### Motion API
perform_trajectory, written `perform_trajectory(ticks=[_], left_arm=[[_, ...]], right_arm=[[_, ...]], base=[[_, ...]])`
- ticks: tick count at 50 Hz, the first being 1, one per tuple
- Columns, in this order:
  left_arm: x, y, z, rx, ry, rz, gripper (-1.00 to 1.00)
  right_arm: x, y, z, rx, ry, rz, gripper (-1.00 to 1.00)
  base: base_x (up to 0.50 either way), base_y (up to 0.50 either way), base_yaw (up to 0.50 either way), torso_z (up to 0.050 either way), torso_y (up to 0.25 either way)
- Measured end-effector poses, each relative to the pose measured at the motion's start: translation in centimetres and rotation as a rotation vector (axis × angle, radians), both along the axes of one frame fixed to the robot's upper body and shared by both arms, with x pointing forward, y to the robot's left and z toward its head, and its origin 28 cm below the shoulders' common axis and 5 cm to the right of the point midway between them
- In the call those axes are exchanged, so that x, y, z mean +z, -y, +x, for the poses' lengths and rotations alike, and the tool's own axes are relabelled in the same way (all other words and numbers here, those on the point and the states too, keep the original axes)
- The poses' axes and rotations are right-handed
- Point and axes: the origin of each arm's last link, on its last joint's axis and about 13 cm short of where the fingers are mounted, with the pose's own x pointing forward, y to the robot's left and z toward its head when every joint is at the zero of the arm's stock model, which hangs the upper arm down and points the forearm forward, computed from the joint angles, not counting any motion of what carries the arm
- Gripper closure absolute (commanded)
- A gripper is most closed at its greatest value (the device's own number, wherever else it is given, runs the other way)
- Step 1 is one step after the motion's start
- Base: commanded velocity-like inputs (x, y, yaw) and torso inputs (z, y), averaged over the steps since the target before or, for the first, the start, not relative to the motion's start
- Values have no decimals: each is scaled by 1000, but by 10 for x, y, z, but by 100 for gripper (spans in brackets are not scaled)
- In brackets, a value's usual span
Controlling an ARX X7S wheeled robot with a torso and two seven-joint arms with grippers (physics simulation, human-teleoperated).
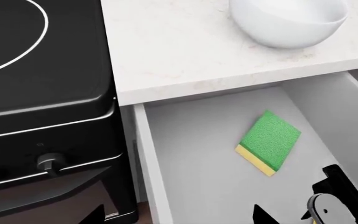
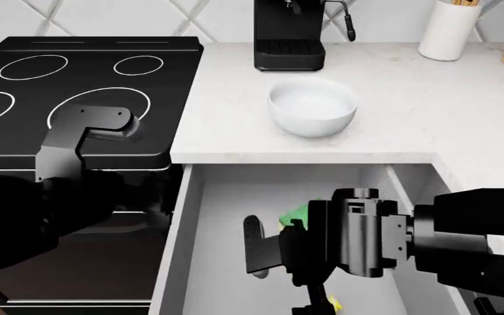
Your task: Place the bar in the bowl and close the drawer.
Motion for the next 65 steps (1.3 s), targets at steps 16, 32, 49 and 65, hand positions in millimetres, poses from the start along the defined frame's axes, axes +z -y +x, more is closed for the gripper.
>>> perform_trajectory(ticks=[16,32,49,65], left_arm=[[0,1,0,-3,-2,-1,-100],[-1,0,0,-3,-6,-3,-100],[-3,0,2,-3,-12,-8,-100],[-4,-1,2,-2,-15,-12,-100]], right_arm=[[-9,5,0,-25,-46,-36,-100],[-13,10,4,-51,-41,-73,-100],[-19,10,11,-60,-34,-92,-100],[-26,10,15,-60,-35,-96,-100]], base=[[0,0,0,0,0],[0,0,0,0,0],[0,0,0,0,0],[0,0,0,0,0]])
